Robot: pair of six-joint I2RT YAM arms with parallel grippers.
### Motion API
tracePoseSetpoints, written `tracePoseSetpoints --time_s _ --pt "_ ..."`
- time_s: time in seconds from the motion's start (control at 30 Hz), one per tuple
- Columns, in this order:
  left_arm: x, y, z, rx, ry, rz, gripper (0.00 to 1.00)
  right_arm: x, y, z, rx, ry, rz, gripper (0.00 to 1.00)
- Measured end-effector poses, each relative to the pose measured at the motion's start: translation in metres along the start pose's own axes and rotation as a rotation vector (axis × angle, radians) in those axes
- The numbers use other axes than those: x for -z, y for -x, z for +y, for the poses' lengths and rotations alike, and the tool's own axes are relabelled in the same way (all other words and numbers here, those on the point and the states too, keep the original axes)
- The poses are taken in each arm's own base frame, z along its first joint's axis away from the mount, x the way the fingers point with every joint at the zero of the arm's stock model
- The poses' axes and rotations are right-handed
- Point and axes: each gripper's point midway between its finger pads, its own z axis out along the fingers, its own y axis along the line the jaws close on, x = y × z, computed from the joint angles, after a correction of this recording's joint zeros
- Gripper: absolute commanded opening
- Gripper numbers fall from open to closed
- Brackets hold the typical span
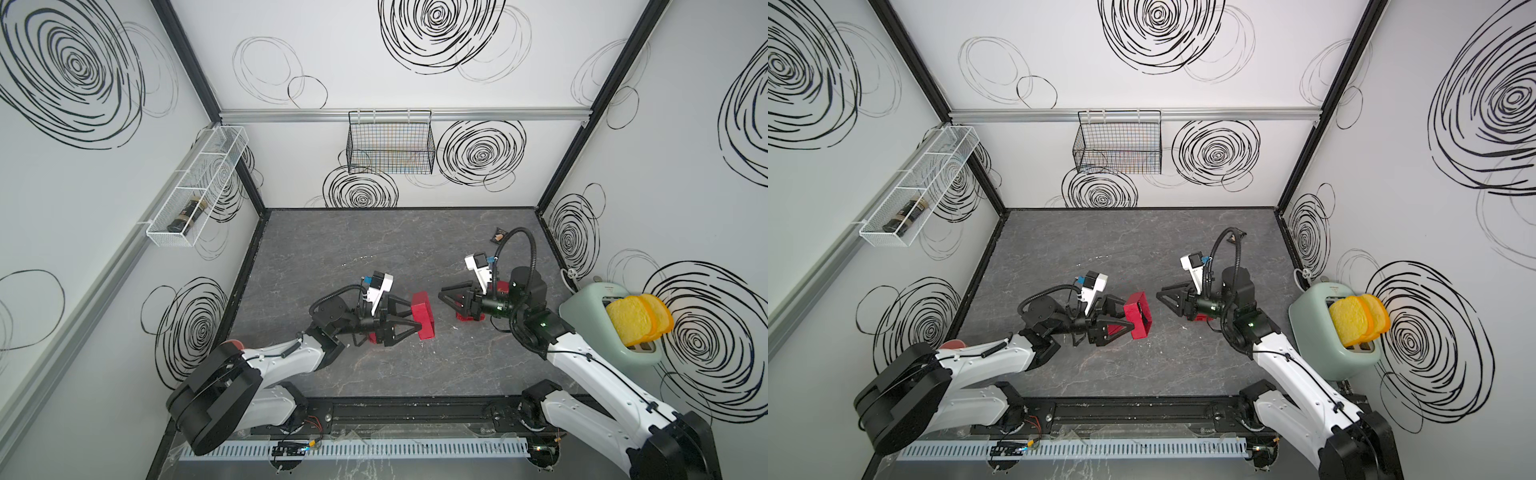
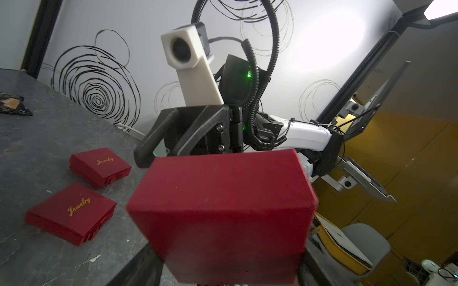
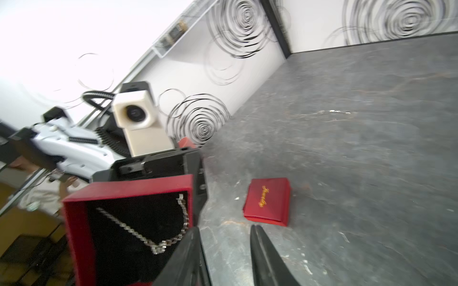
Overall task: Take the necklace out of the lift-off lid jewelry box
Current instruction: Place the lid at the center of the board, then place the jewelry box at the center of the board.
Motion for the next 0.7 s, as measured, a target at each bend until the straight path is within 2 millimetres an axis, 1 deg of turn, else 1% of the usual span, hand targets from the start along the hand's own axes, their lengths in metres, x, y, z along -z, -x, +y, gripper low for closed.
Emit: tracePoseSetpoints --time_s 0.1,0.17,0.23,0.37,0.43,0.47,0.6,0.7 --pt "-0.004 -0.001 -0.007 -0.009 -0.029 0.012 0.65 -0.004 -0.005 0.018 0.034 0.057 0.02 0.37" --pt "-0.006 -0.001 -0.009 -0.01 -0.04 0.018 0.65 -0.007 -0.008 0.022 0.042 0.068 0.03 0.36" --pt "-0.008 -0.002 -0.011 -0.01 -0.047 0.023 0.65 -0.007 -0.008 0.022 0.044 0.067 0.03 0.33" --pt "-0.009 -0.004 -0.012 -0.008 -0.052 0.028 0.65 -0.007 -0.008 0.021 0.046 0.065 0.029 0.17" --pt "-0.009 -0.004 -0.012 -0.007 -0.052 0.03 0.65 -0.007 -0.008 0.021 0.049 0.065 0.029 0.13" --pt "-0.009 -0.005 -0.011 -0.008 -0.05 0.031 0.67 -0.007 -0.008 0.021 0.051 0.064 0.029 0.11" --pt "-0.009 -0.007 -0.009 -0.029 -0.039 0.037 0.79 -0.006 -0.01 0.02 0.033 0.054 0.034 0.04" --pt "-0.01 -0.008 -0.009 -0.045 -0.037 0.042 0.83 -0.004 -0.01 0.02 0.032 0.042 0.032 0.02"
